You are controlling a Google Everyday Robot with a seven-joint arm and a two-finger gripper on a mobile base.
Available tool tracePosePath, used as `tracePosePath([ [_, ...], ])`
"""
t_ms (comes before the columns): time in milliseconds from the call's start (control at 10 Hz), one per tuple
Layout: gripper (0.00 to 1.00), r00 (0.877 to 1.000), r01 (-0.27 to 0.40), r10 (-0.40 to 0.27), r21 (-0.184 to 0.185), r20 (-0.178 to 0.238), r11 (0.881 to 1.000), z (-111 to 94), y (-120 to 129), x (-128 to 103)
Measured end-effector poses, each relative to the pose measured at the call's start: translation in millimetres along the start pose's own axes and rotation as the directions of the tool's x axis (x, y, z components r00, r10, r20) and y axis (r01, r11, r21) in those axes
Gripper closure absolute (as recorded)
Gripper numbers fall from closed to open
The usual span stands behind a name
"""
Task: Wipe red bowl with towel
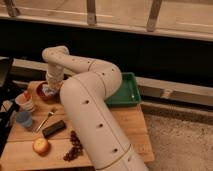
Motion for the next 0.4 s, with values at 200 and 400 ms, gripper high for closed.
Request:
tracePosePath([
  [200,1.00,1.000,0.018,-0.018,0.002,0.014,1.000,4,7,-23],
  [400,1.00,0.998,0.059,-0.059,-0.022,0.027,0.998,16,31,-47],
])
